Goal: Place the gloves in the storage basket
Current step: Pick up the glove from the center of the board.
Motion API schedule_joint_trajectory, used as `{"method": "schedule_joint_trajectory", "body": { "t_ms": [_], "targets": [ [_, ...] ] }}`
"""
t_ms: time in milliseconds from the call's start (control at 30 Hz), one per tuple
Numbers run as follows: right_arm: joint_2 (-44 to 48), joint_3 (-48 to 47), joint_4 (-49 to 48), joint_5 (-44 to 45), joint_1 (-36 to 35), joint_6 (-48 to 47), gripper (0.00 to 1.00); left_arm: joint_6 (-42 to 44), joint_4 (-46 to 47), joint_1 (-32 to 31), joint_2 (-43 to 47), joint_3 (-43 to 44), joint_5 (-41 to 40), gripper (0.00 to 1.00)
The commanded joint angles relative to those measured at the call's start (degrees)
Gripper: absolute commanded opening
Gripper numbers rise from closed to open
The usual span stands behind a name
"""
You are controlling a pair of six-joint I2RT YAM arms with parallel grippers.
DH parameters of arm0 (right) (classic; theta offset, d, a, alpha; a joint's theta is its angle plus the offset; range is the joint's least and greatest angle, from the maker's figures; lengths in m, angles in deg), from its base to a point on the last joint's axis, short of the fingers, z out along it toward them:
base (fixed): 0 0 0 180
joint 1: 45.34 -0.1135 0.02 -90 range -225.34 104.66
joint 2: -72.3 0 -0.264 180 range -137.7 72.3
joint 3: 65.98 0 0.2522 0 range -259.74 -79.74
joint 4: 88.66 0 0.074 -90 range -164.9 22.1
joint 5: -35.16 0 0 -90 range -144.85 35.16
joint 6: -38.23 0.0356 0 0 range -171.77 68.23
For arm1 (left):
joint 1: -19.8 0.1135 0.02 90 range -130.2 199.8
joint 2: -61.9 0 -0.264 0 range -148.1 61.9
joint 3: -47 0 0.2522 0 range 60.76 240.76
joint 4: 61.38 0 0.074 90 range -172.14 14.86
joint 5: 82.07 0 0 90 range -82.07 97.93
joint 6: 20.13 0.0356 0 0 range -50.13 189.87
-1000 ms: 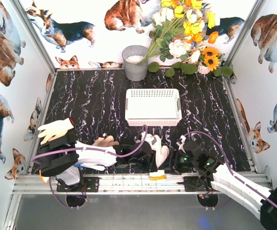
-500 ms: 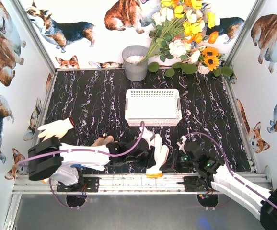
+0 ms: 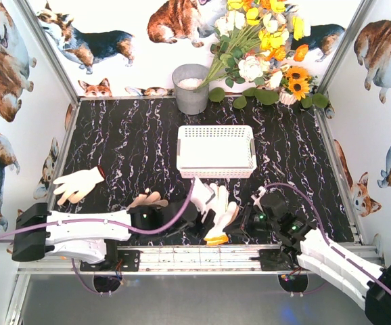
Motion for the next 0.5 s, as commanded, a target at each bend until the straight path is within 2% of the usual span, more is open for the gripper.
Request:
{"method": "schedule_joint_trajectory", "body": {
  "t_ms": [0,67,167,300,467],
  "targets": [
    [-2.7,-5.1,-3.6,-0.2,0.8,1.4,0.00,5.7,-3.3,-5.0,0.0,1.3,-6.7,0.65],
    [-3.9,-6.0,-3.6,0.0,0.9,1.8,0.00,6.2,-4.1,-8.9,-0.7,3.0,-11.2,0.70],
    [-5.4,-7.1,-3.5,0.5,1.2,2.9,0.00,6.3,-6.5,-14.5,-2.4,5.2,-18.7,0.71],
    [-6.5,-7.5,-4.6,1.1,1.3,5.5,0.00,5.5,-6.1,-16.7,-5.0,5.3,-19.8,0.73],
    [-7.0,-7.6,-6.0,0.7,1.4,7.7,0.00,6.2,0.0,-16.6,-6.9,4.1,-20.1,0.76]
  ]
}}
